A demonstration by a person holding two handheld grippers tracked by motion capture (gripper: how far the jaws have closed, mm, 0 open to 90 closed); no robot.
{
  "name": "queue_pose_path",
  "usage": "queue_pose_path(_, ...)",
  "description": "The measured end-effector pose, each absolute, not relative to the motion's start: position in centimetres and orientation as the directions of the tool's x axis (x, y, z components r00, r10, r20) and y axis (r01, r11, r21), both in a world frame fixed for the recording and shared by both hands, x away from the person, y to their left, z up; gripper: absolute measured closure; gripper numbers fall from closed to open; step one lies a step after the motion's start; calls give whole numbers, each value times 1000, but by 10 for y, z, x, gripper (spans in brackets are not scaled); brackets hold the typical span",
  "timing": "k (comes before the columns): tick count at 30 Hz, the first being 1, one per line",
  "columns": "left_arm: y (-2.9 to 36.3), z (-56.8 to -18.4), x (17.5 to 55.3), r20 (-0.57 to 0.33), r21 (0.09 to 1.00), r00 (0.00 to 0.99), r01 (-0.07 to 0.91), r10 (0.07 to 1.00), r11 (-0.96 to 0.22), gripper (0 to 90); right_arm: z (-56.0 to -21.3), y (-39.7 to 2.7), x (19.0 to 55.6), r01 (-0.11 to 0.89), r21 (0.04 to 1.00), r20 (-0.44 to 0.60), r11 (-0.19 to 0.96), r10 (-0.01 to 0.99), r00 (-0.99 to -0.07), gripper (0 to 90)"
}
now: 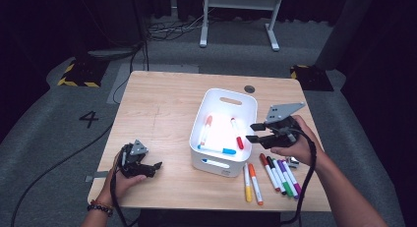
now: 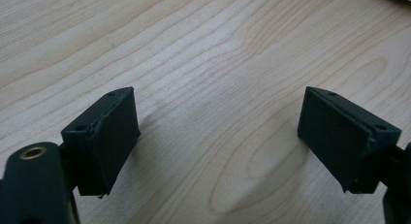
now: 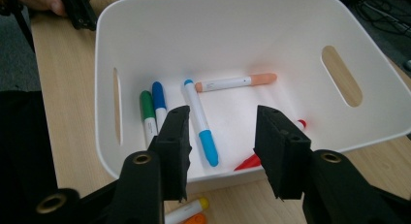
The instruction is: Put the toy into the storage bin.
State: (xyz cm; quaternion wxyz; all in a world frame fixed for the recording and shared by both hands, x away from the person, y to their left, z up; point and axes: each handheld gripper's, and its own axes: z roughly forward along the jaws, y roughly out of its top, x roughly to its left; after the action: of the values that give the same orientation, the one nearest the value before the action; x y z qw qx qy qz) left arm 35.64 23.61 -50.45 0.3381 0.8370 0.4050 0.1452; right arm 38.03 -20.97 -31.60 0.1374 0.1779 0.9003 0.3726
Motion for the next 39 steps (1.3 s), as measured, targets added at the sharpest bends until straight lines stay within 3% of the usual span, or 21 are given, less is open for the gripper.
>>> queue_pose_path(8, 236, -504, 356, -28, 683, 631, 578, 776, -446, 149, -326, -247, 361, 258, 783, -97, 567, 521, -848, 477)
queue_pose_path(15, 236, -504, 356, -29, 683, 631, 579, 776, -445, 149, -350, -264, 348, 268, 789, -122, 553, 568, -814, 440)
queue_pose_path(29, 236, -504, 356, -28, 683, 630, 578, 776, -445, 149, -446, -268, 355, 410, 689, -117, 598, 649, -752, 543)
queue_pose_path(39, 236, -504, 356, -19, 683, 629, 576, 777, -449, 149, -474, -264, 359, 451, 677, -107, 581, 685, -721, 606)
